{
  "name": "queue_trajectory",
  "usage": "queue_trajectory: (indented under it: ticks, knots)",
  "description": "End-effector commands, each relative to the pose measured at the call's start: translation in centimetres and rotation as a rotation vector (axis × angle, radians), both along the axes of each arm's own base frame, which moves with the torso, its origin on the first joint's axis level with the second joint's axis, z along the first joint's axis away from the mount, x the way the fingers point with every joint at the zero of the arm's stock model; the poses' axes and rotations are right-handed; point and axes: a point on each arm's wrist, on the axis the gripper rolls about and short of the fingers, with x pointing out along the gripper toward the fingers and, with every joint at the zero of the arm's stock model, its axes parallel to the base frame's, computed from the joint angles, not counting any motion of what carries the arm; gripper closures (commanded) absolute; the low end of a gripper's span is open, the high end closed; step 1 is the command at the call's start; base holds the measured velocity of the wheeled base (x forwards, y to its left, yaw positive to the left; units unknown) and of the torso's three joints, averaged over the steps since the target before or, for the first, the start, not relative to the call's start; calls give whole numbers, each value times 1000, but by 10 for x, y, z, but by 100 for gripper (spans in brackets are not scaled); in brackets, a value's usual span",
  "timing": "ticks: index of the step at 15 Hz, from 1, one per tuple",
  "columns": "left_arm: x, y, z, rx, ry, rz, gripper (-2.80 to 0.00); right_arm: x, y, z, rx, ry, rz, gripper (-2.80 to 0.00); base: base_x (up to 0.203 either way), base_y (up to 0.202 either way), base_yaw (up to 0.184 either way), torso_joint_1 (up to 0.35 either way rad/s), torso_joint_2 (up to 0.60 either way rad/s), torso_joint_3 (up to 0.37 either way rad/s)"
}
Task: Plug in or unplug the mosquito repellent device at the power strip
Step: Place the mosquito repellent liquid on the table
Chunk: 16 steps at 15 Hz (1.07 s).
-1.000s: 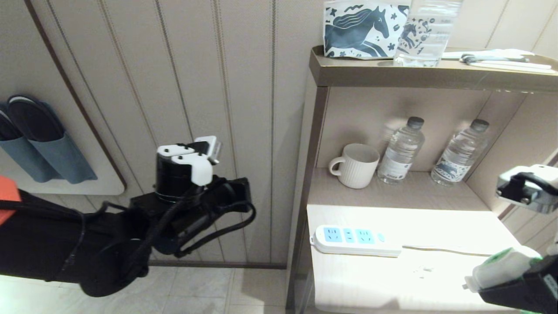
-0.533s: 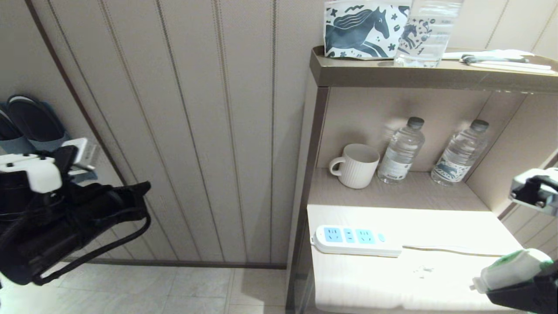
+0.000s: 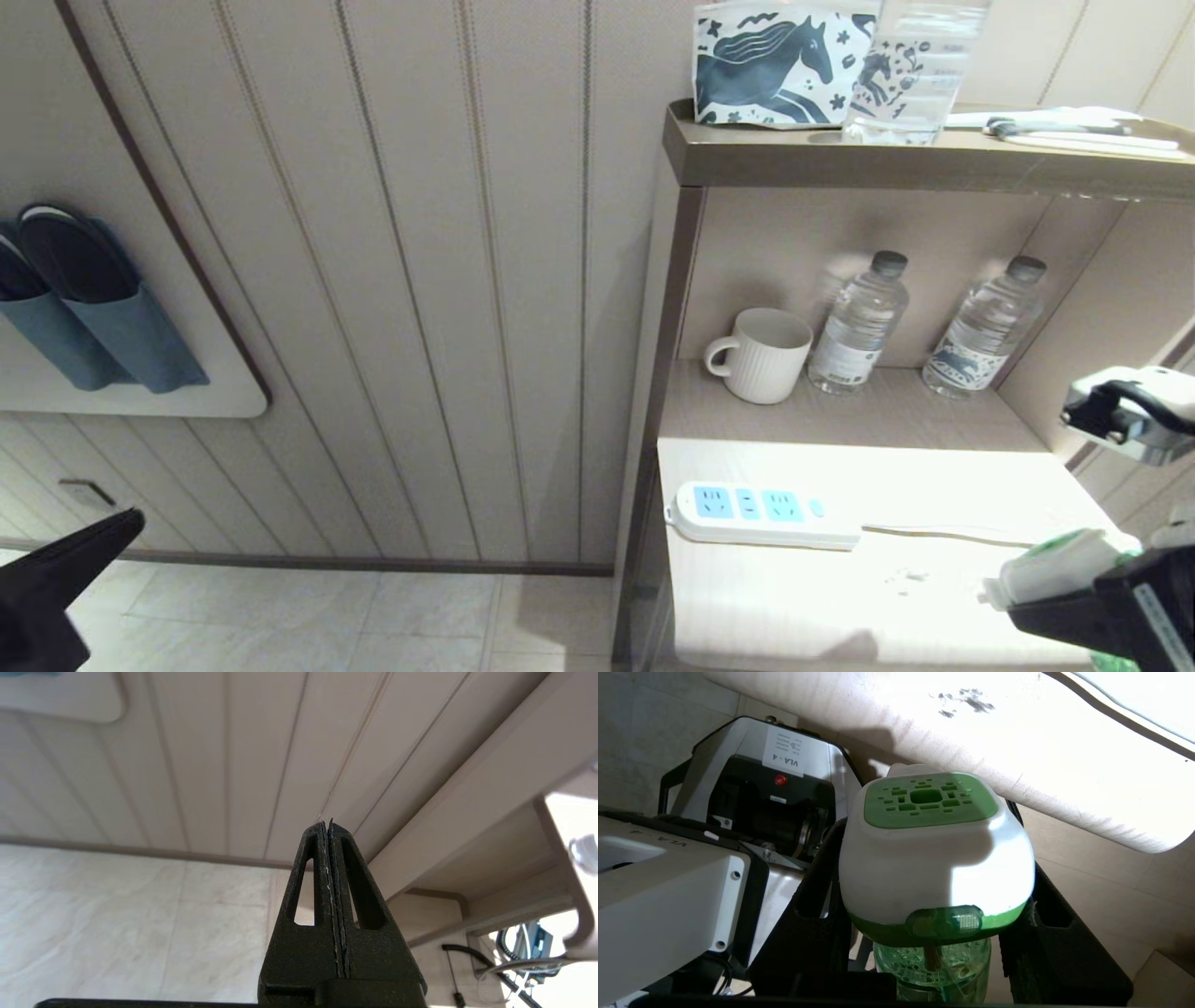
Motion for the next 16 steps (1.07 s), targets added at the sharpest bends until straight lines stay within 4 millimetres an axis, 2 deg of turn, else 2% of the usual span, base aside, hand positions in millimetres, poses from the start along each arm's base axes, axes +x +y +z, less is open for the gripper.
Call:
queue_trajectory:
  ticks: [1,4,7,11,16]
  knots:
    - [-43,10,-6,-3,-78,25,0,1,0,-2,-7,8,-7,0,0,0,0,0,0,0]
    - [-70,18,-26,54,-98,96,0,2,0,-1,-4,-18,-31,0,0,0,0,0,0,0]
    - [-77,22,-52,107,-83,176,0,5,-1,-7,-46,-96,-93,0,0,0,0,0,0,0]
    - [-77,23,-50,111,-102,224,0,4,-2,-14,-25,-187,-126,0,0,0,0,0,0,0]
    - [-79,25,-60,162,-37,452,0,3,-5,-13,-19,-195,-141,0,0,0,0,0,0,0]
